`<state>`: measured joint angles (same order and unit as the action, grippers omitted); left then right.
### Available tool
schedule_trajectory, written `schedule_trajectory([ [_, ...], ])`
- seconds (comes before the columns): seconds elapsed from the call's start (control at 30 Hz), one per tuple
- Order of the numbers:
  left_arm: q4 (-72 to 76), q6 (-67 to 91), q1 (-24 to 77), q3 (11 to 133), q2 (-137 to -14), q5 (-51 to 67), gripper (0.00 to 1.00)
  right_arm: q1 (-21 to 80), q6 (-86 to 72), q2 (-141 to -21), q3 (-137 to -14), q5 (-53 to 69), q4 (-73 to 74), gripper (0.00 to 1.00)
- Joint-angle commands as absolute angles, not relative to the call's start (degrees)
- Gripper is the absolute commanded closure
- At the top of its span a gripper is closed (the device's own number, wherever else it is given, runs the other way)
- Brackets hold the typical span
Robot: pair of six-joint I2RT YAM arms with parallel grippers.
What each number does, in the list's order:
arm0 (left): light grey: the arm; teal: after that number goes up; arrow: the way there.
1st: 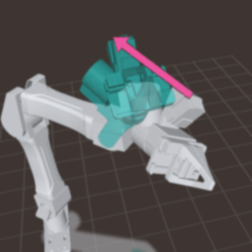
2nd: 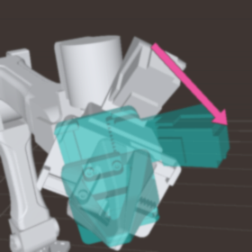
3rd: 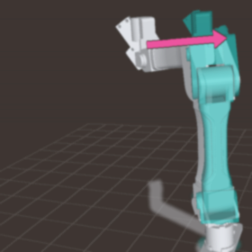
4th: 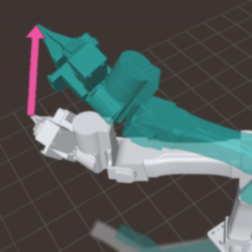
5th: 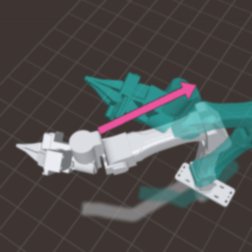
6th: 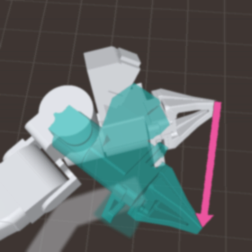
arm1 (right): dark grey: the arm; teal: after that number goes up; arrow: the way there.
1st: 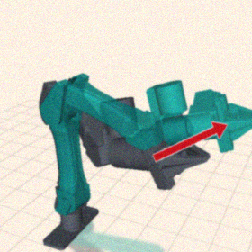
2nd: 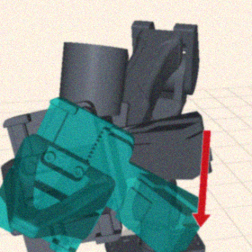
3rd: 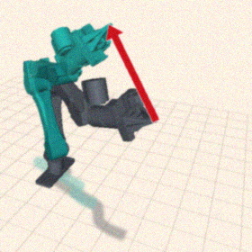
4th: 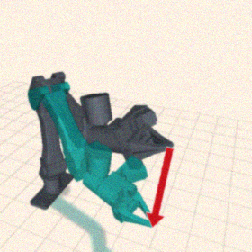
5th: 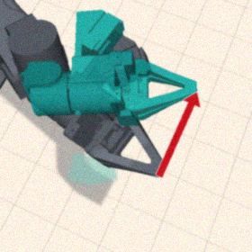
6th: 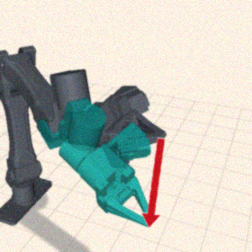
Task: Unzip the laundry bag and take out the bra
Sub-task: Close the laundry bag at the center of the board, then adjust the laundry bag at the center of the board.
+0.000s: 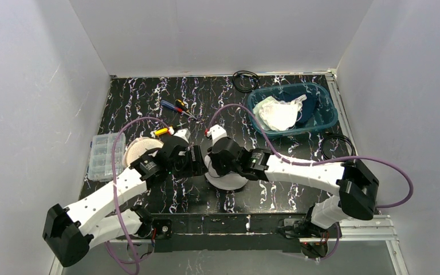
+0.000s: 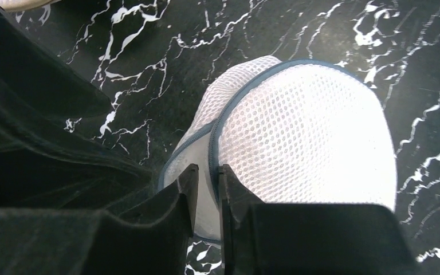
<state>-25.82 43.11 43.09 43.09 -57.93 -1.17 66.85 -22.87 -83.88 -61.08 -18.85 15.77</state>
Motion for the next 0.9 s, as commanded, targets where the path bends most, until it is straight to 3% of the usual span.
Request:
schedule_trajectory([
  [0.0, -29.68, 44.7, 43.22, 40.46, -53.04, -5.47, 0.33, 67.26, -24.71, -84.9, -60.9, -14.8, 11.19, 0.68],
  [0.2, -29.8, 47.44, 43.22, 39.79, -48.81, -6.82, 0.28, 67.32, -25.81, -80.66, -58.36, -12.14, 9.31, 0.39],
  [0.33, -29.51, 50.37, 43.16, 40.93, -48.52, -5.88, 0.24, 67.27, -26.07, -75.24, -57.8, -14.05, 11.83, 0.28],
  [0.53, -25.22, 59.97, 43.22, 41.31, -49.48, -2.33, 0.22, 67.24, -27.0, -65.2, -52.85, -19.12, 12.88, 0.25],
  [0.73, -21.46, 66.6, 43.51, 42.89, -54.23, 2.18, 0.2, 67.09, -28.59, -56.24, -45.56, -34.44, 11.87, 0.26],
  [0.87, -21.39, 66.93, 44.43, 44.18, -55.68, 1.71, 0.2, 61.59, -22.14, -59.25, -46.53, -28.92, 11.47, 0.23],
])
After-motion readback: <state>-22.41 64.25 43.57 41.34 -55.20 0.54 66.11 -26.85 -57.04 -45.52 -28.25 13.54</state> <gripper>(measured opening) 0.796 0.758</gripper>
